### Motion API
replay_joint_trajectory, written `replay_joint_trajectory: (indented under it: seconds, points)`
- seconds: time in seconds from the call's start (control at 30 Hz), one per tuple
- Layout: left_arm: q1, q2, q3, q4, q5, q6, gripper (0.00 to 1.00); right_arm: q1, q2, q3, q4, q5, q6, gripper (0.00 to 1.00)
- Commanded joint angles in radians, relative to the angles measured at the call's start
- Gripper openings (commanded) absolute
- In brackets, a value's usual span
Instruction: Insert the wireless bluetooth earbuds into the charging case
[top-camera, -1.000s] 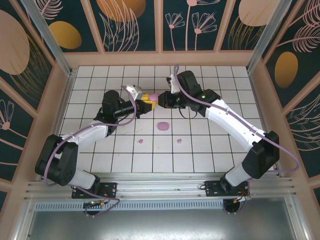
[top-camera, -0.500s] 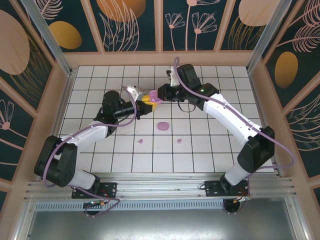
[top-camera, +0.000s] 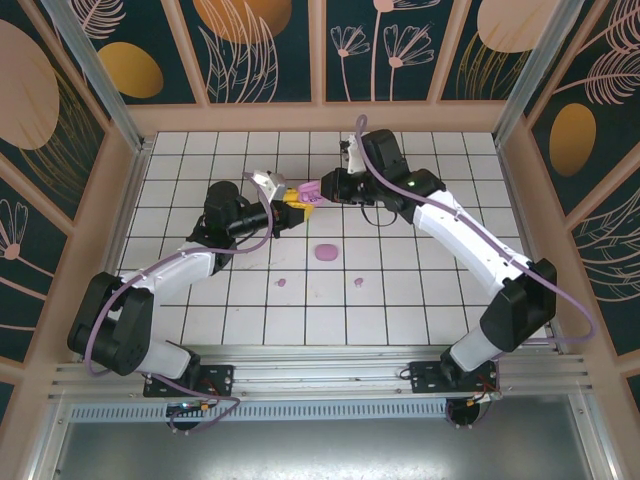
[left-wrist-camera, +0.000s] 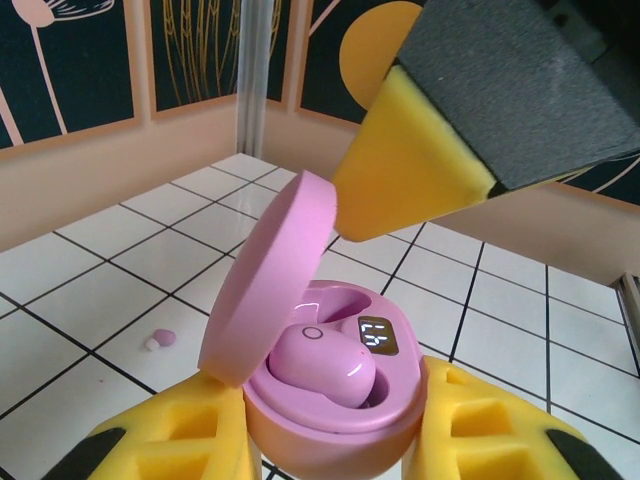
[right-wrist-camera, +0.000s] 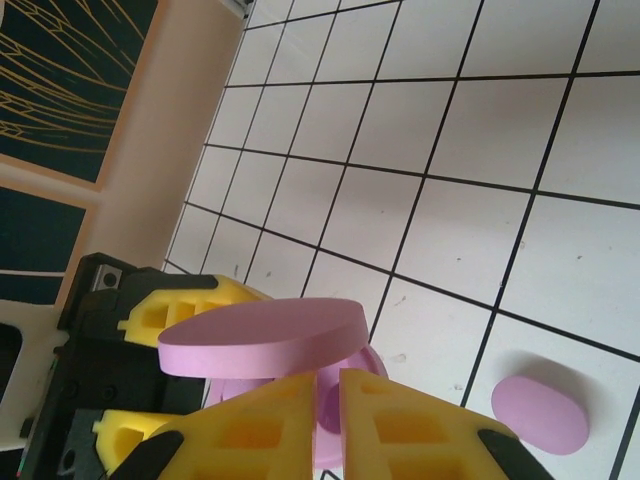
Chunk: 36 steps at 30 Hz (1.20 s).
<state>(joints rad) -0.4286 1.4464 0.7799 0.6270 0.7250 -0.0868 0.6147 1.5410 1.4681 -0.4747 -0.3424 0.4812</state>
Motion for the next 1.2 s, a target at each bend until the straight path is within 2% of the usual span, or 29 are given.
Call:
replay_joint_trajectory:
  seconds: [0.0, 0.4, 0.57, 0.73, 0.87, 1.03, 1.17]
  points:
    - [-0.004, -0.010, -0.003, 0.045, 0.012, -0.019, 0.00, -0.006, -0.054, -0.023, 0.001, -0.004, 0.004, 0.14]
    - [-0.004, -0.006, 0.001, 0.047, -0.004, -0.030, 0.00, -0.018, -0.088, -0.037, -0.024, 0.035, -0.010, 0.14]
    - [-0.004, -0.006, -0.005, 0.036, -0.010, -0.024, 0.00, -0.108, -0.076, -0.088, -0.017, 0.067, -0.008, 0.15]
    - [-0.004, -0.015, -0.017, 0.021, -0.018, -0.008, 0.00, -0.209, 0.060, -0.093, 0.002, 0.016, -0.052, 0.26]
    - [-0.003, -0.018, -0.015, -0.004, -0.024, 0.013, 0.00, -0.271, 0.201, -0.044, 0.005, -0.003, -0.101, 0.27]
    - [-0.004, -0.002, -0.002, -0.024, -0.032, 0.034, 0.00, -0.326, 0.410, 0.073, 0.020, -0.001, -0.083, 0.27]
    - [-0.003, 0.014, 0.007, -0.033, -0.037, 0.042, 0.00, -0.329, 0.575, 0.238, -0.020, 0.075, -0.092, 0.27]
